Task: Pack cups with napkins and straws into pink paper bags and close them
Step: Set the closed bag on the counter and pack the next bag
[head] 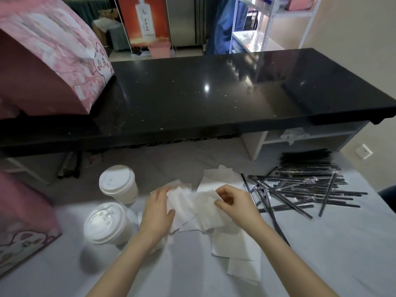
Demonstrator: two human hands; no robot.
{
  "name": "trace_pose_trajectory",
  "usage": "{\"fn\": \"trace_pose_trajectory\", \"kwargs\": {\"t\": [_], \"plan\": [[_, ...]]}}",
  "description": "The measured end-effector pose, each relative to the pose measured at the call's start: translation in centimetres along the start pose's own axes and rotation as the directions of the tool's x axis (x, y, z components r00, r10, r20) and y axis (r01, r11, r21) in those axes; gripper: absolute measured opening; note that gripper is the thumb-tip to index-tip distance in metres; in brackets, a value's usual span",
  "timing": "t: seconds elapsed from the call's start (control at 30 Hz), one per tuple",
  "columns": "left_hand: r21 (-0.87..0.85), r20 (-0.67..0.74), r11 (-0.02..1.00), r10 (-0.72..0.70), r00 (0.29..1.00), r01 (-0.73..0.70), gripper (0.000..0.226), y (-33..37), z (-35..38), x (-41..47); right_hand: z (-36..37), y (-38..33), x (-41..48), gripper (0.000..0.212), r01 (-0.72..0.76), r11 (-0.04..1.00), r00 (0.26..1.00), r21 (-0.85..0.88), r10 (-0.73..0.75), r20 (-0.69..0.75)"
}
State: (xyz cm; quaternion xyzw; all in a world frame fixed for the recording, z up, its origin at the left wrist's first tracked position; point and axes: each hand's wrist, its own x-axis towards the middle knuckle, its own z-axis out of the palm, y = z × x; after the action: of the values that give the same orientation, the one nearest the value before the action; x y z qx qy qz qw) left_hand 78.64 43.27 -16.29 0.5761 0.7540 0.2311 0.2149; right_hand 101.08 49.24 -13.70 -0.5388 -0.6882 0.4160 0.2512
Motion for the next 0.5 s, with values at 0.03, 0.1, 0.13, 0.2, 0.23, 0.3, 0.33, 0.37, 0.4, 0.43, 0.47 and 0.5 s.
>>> {"fn": "trace_pose_trajectory", "kwargs": {"t": [0.03,0.1,0.13,0.2,0.23,0.3,0.33,0.37,0.4,0.43,0.47,0.5], "plan": [[0.022,0.015,0.999,-0.026,1.000,0.026,0.066,-0.4,-0.1,-0.1,0.0,-0.5,0.0,0.020,0.010,1.000,0.999,0.016,-0.010,0.041],[0.055,0.053,0.997,-0.055,0.997,0.052,0.068,-1.0,-0.1,0.0,0.0,-1.6,-0.1,0.023,0.027,0.999,0.994,0.037,-0.031,0.104],[0.056,0.070,0.997,-0.066,0.995,0.062,0.068,-1.3,-0.2,0.0,0.1,-2.1,-0.2,0.025,0.034,0.998,0.991,0.059,-0.041,0.127],[0.034,0.062,0.997,-0.071,0.996,0.069,0.069,-1.4,-0.2,-0.2,0.2,-3.0,-0.4,0.027,0.044,0.992,0.983,0.120,-0.064,0.170],[0.016,0.041,0.998,-0.060,0.997,0.060,0.068,-1.4,-0.2,-0.4,0.3,-3.3,-0.5,0.026,0.049,0.987,0.978,0.151,-0.078,0.193],[-0.027,-0.012,0.999,-0.034,0.999,0.034,0.061,-1.3,-0.2,-0.9,0.4,-3.7,-0.8,0.022,0.060,0.978,0.961,0.202,-0.111,0.252],[-0.067,-0.040,0.997,-0.044,0.998,0.042,0.056,-1.2,-0.2,-1.2,0.5,-3.9,-0.9,0.020,0.065,0.973,0.948,0.222,-0.129,0.289],[-0.135,-0.056,0.988,-0.083,0.995,0.075,0.050,-1.0,-0.4,-1.4,0.6,-4.0,-1.0,0.019,0.070,0.970,0.932,0.234,-0.147,0.331],[-0.232,-0.057,0.966,-0.127,0.990,0.111,0.044,-0.7,-0.7,-1.6,0.8,-4.1,-1.0,0.020,0.073,0.970,0.915,0.233,-0.158,0.370],[-0.325,-0.042,0.936,-0.158,0.987,0.136,0.036,-0.5,-1.0,-1.8,1.1,-4.1,-1.1,0.021,0.075,0.973,0.903,0.220,-0.159,0.398],[-0.399,-0.020,0.907,-0.158,0.987,0.137,0.028,-0.4,-1.2,-2.0,1.5,-4.0,-1.1,0.023,0.073,0.977,0.901,0.200,-0.150,0.407],[-0.444,0.004,0.888,-0.133,0.991,0.121,0.021,-0.4,-1.5,-2.3,1.9,-3.7,-1.0,0.024,0.070,0.983,0.907,0.168,-0.132,0.399]]}}
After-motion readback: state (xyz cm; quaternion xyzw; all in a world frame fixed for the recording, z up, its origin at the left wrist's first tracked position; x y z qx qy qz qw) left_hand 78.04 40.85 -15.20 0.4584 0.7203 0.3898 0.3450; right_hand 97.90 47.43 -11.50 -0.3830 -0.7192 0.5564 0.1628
